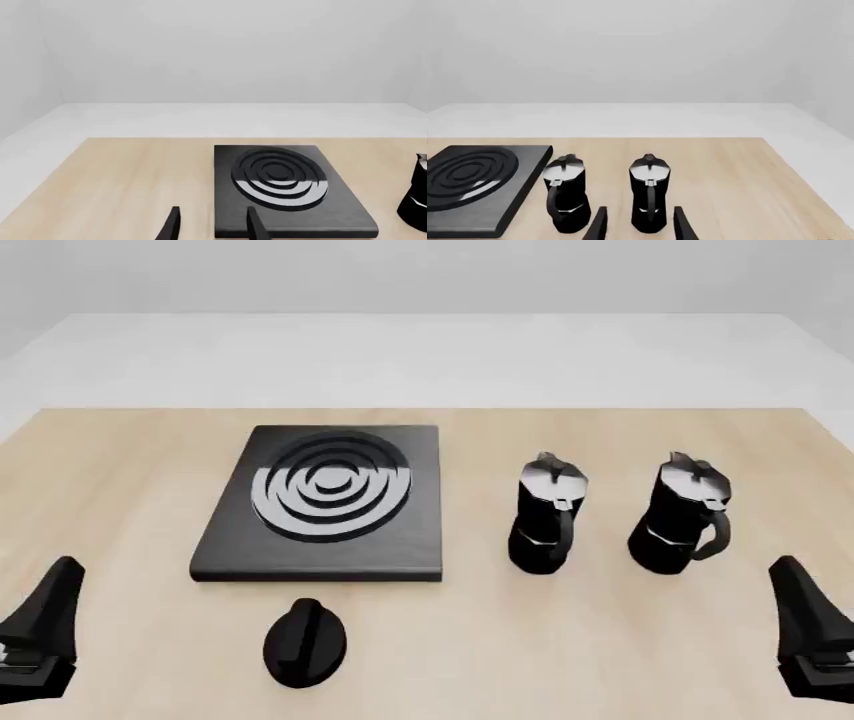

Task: Put the right moka pot on the stove.

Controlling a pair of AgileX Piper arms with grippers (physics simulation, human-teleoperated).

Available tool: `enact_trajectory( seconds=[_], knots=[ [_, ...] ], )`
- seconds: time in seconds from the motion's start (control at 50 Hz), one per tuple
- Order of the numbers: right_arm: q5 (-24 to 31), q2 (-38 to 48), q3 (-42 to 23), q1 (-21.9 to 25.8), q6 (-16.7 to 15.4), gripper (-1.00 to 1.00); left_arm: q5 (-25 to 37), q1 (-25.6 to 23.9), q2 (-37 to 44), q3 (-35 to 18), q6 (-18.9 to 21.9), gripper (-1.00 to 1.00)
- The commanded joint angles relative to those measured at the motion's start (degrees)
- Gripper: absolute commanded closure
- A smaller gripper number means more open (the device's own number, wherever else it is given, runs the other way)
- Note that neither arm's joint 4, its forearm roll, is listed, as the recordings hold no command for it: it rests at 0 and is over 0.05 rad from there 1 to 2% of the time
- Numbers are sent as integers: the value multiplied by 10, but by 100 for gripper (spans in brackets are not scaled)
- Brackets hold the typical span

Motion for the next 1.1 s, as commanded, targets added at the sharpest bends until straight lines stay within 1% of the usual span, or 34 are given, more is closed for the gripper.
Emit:
enact_trajectory(
  seconds=[0.02,0.1,0.12,0.16,0.18,0.22,0.24,0.26,0.28,0.3,0.32,0.34,0.36,0.38,0.4,0.42,0.44,0.48,0.52,0.56,0.58,0.62,0.68,0.72,0.82,0.86,1.0,1.04,1.1],
  knots=[
    [-9,12,0,-1,3,-100,0,0,0,0,0,-100],
    [-8,17,0,-7,8,-100,0,0,0,0,0,-100],
    [-20,32,0,-4,7,-100,0,0,0,0,0,-100],
    [-25,40,0,-4,4,-100,0,0,0,0,0,-100],
    [-41,64,0,-3,-5,-100,0,0,0,0,0,-100],
    [-60,85,-1,-5,-3,-100,0,0,0,0,0,-100],
    [-81,117,-3,-4,-2,-100,0,0,0,0,0,-100],
    [-104,153,-3,-9,-9,-100,0,0,0,0,0,-100],
    [-121,173,-3,-11,-9,-100,0,0,0,0,0,-100],
    [-125,176,-5,-13,1,-100,0,0,0,0,0,-100],
    [-148,216,-3,-22,-3,-100,0,0,0,0,0,-100],
    [-167,237,-3,-29,11,-100,0,0,0,0,0,-100],
    [-174,245,-3,-31,19,-100,0,0,0,0,0,-100],
    [-197,285,-5,-38,10,-100,0,0,0,0,0,-100],
    [-213,302,-7,-40,5,-100,0,0,0,0,0,-100],
    [-211,301,-10,-31,11,-100,0,0,0,0,0,-100],
    [-232,348,-17,-36,-5,-100,0,0,0,0,0,-100],
    [-245,364,-20,-34,8,-100,0,0,0,0,0,-100],
    [-279,423,-22,-35,6,-100,0,0,0,0,0,-100],
    [-293,433,-21,-36,14,-100,0,0,0,0,0,-100],
    [-302,447,-22,-35,12,-100,0,0,0,0,0,-100],
    [-307,450,-21,-34,14,-100,0,0,0,0,0,-100],
    [-319,479,-29,-34,17,-100,0,0,0,0,0,-100],
    [-339,517,-34,-31,15,-100,0,0,0,0,0,-100],
    [-365,572,-48,-24,17,-100,0,0,0,0,0,-100],
    [-366,577,-51,-23,17,-100,0,0,0,0,0,-100],
    [-400,629,-60,-23,24,-100,0,0,0,0,0,-100],
    [-406,641,-64,-22,32,-100,0,0,0,0,0,-100],
    [-412,655,-68,-22,29,-100,0,0,0,0,0,-100]
  ],
)
